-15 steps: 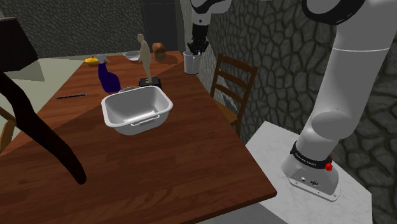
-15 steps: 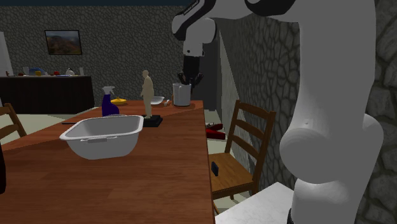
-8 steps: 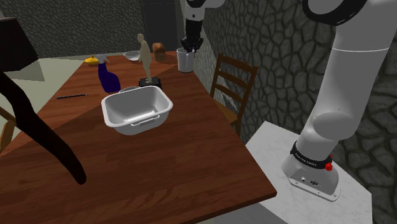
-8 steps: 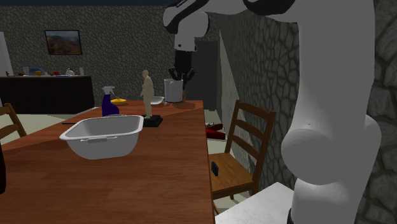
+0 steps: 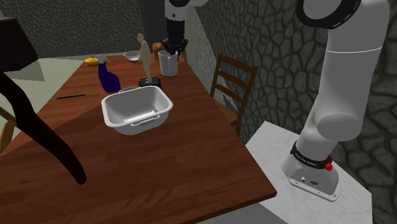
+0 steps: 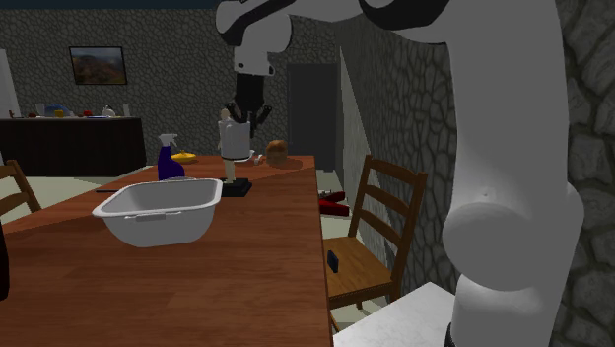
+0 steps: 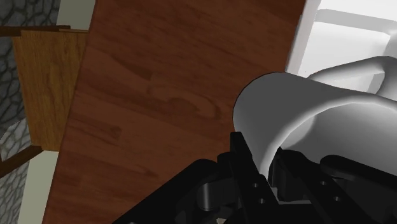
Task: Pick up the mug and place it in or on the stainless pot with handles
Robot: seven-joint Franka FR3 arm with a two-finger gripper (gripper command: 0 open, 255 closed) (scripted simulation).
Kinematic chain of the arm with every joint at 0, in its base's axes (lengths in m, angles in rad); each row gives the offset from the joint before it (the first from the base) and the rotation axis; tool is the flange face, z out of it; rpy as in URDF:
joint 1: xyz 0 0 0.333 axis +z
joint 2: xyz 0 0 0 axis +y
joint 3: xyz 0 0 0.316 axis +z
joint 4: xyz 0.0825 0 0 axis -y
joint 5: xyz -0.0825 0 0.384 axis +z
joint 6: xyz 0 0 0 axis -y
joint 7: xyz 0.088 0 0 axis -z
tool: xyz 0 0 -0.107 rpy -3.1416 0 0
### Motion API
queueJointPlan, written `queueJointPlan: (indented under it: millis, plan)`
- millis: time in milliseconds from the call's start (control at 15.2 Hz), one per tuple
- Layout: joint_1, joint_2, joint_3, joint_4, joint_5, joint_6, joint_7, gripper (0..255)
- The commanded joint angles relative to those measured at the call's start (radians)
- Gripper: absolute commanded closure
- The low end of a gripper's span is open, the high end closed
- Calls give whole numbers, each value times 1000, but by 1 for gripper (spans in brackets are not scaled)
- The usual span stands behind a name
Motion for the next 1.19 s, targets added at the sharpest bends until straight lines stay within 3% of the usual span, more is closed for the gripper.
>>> queueJointPlan:
  millis: [0, 462, 858, 1122]
  plan:
    - [29, 25, 16, 42, -9, -15, 47, 255]
    - [130, 157, 60, 249, -45, -86, 193, 255]
    - [230, 349, 81, 563, -80, -207, 302, 255]
    - [225, 316, 81, 453, -78, -131, 302, 255]
